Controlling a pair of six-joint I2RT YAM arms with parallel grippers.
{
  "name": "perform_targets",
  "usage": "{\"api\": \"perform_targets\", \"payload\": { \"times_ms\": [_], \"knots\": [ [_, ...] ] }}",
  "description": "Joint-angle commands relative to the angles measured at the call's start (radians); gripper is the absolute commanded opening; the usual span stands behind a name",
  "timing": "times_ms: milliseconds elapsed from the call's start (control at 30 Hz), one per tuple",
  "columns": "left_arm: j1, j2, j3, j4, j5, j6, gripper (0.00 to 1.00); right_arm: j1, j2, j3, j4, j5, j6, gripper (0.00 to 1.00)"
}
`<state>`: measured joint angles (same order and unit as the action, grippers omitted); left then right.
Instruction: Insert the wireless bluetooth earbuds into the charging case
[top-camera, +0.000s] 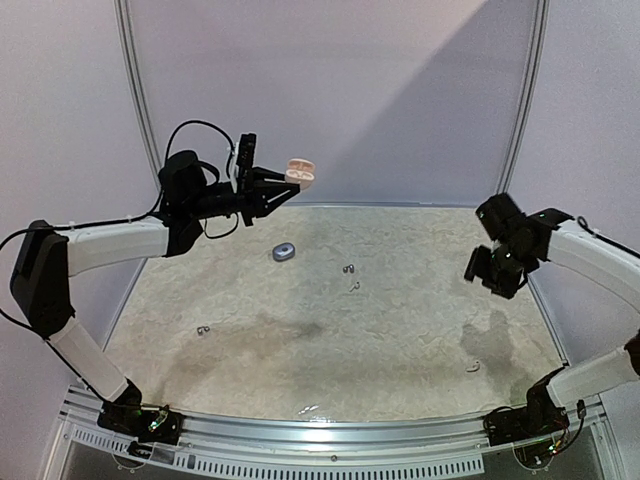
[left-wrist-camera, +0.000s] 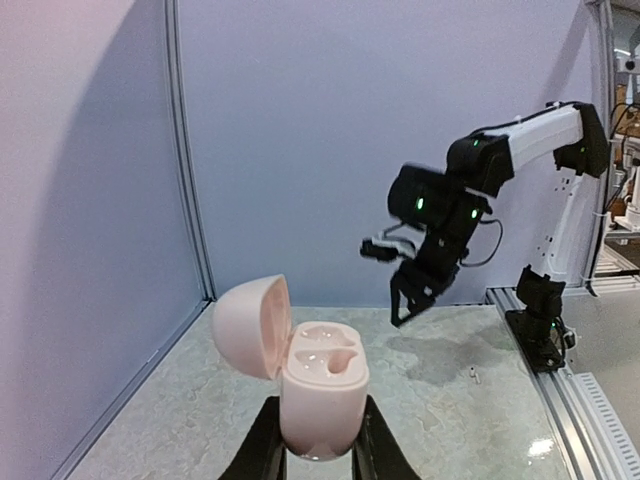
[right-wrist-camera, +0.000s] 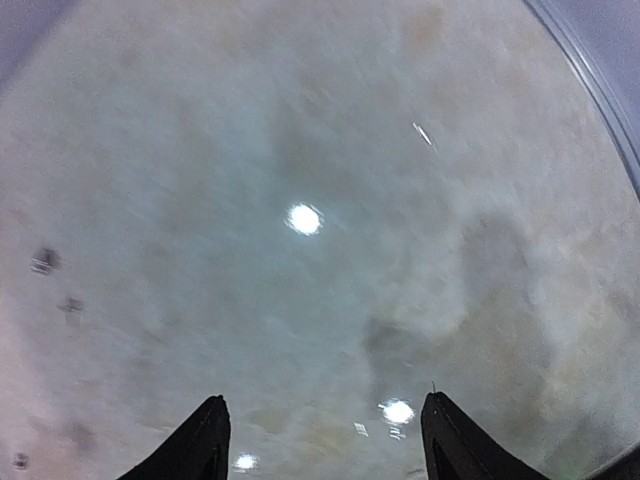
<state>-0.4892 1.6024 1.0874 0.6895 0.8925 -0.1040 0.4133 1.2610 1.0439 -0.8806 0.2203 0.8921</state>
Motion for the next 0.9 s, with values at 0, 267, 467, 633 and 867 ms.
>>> {"api": "perform_targets", "payload": {
  "times_ms": [0,267,467,633,867],
  "knots": [
    [0.02,-0.038,-0.033,0.073,-0.017,-0.025,0.0,0.01,0.166,-0.098,-0.253,-0.067,0.116,0.6],
    [0.051,-0.062,-0.073,0.101,-0.019,-0.008,0.0,0.047,0.182,-0.232,-0.056,-0.171,0.199,0.5],
    [0.057,-0.063,-0.077,0.109,-0.02,0.002,0.0,0.058,0.24,-0.318,0.029,-0.254,0.208,0.48],
    [0.057,-0.058,-0.069,0.098,-0.012,0.003,0.0,0.067,0.236,-0.338,0.011,-0.228,0.223,0.47],
    [0.061,-0.051,-0.061,0.094,-0.012,0.007,0.0,0.076,0.204,-0.36,-0.009,-0.237,0.231,0.46]
  ]
}}
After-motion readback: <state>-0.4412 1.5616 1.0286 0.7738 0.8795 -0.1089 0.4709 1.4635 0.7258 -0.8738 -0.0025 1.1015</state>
